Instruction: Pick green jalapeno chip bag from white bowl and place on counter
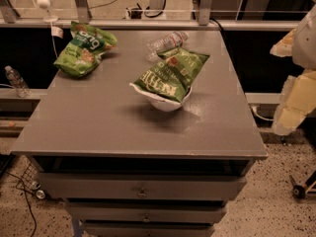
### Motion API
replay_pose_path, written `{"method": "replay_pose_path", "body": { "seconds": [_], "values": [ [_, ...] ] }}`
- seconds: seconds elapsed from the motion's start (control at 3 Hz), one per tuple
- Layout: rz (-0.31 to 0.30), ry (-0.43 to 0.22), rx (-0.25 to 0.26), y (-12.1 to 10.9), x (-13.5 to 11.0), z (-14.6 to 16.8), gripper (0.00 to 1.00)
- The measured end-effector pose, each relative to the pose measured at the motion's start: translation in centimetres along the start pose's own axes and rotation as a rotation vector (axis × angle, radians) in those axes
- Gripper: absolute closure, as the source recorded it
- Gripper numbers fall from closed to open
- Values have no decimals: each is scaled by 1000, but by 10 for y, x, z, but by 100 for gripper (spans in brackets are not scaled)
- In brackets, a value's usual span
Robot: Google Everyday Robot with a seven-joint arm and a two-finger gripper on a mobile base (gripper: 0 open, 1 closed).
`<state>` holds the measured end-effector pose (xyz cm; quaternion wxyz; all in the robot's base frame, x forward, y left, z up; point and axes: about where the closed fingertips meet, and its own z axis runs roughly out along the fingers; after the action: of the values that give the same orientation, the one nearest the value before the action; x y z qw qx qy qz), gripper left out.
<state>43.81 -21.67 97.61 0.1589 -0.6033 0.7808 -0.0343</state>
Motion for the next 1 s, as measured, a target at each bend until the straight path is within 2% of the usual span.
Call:
{"method": "replay_pose_path", "body": {
  "seconds": [0.33, 1.0],
  "values": [
    [0, 0, 0, 0, 0, 0, 0],
    [-172, -51, -5, -41, -51, 27, 0]
  ]
}}
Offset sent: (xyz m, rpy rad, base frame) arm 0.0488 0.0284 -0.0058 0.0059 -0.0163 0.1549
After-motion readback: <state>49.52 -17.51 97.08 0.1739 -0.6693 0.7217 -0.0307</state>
